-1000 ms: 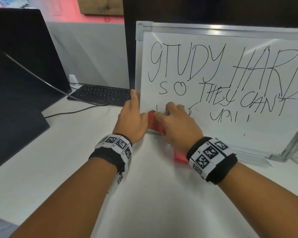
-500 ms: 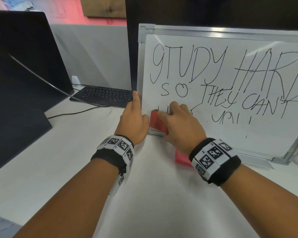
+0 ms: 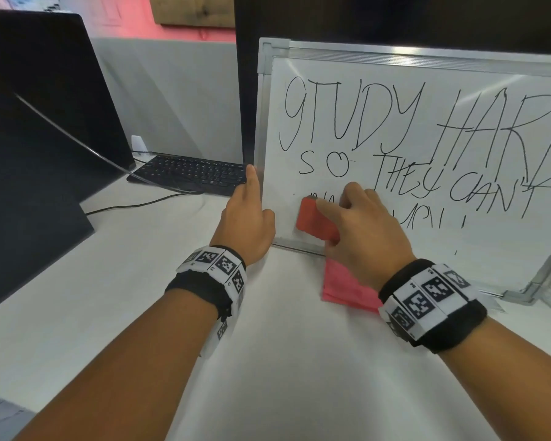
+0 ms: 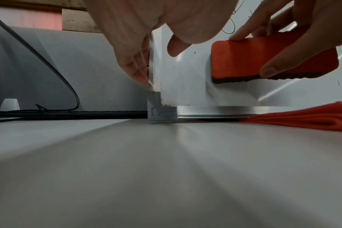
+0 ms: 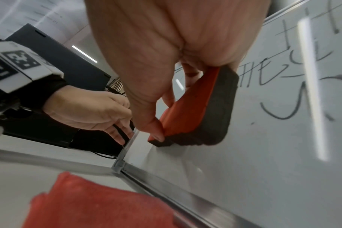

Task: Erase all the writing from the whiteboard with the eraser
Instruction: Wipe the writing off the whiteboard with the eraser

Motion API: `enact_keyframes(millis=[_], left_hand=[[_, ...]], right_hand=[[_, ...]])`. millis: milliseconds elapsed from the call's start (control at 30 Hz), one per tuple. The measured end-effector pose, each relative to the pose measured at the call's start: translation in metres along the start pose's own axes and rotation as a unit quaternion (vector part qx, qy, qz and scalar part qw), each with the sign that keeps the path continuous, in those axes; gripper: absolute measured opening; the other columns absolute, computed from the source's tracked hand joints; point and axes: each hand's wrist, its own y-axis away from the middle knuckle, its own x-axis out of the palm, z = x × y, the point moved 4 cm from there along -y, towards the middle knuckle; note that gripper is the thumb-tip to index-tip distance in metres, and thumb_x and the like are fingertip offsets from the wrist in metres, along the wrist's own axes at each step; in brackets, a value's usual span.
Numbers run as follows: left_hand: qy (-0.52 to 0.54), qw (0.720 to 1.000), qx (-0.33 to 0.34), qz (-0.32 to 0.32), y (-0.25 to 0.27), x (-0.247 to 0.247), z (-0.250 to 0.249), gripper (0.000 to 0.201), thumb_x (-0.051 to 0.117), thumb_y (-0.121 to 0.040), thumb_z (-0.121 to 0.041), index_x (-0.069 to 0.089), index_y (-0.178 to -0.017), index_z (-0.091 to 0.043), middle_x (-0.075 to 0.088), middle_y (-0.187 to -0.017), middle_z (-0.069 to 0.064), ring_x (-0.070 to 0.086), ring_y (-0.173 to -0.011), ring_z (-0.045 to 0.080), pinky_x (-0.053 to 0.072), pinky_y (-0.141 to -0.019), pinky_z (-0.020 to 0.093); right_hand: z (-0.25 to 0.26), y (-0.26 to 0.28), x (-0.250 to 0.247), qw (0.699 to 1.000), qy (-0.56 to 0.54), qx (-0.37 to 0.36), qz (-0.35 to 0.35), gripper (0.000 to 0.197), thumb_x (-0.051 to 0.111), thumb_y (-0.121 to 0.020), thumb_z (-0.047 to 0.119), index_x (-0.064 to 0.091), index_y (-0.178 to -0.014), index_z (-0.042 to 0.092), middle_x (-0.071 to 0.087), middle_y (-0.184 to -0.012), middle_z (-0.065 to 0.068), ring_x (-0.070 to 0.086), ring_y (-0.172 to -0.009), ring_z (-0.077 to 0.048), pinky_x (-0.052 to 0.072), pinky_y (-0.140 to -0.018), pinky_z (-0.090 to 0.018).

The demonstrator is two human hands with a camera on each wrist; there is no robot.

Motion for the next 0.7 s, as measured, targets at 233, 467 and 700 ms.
enact_keyframes(millis=[233, 467, 700], left_hand=[[-0.001, 1.0, 0.003, 0.001, -0.001, 0.001, -0.001, 0.077, 0.045, -0.099, -0.017, -0.001, -0.16, -0.012, 0.04, -0.147, 0.018, 0.045, -0.129, 0.035, 0.038, -0.108, 0.043], [0.006, 1.0, 0.013, -0.008, -0.001, 0.001, 0.003, 0.08, 0.048, -0.096, -0.017, 0.001, -0.161, -0.012, 0.042, -0.145, 0.018, 0.046, -0.128, 0.036, 0.041, -0.107, 0.049], [0.011, 1.0, 0.016, -0.004, 0.001, 0.001, 0.001, 0.08, 0.048, -0.097, -0.017, -0.001, -0.161, -0.013, 0.043, -0.144, 0.017, 0.046, -0.127, 0.034, 0.04, -0.107, 0.046]], right_hand=[[-0.002, 0.001, -0.002, 1.0, -0.004, -0.003, -0.009, 0.046, 0.075, -0.073, 0.016, 0.063, -0.117, 0.018, 0.032, -0.095, 0.0, 0.043, -0.091, -0.028, 0.049, -0.055, -0.037], [0.03, -0.024, 0.012, 1.0, -0.01, -0.028, -0.005, 0.035, 0.068, -0.077, 0.011, 0.058, -0.11, 0.018, 0.039, -0.099, -0.004, 0.044, -0.093, -0.028, 0.04, -0.05, -0.032], [0.013, -0.016, 0.003, 1.0, -0.003, -0.012, -0.008, 0.034, 0.067, -0.075, 0.012, 0.057, -0.107, 0.019, 0.032, -0.097, 0.0, 0.042, -0.092, -0.026, 0.04, -0.051, -0.031]])
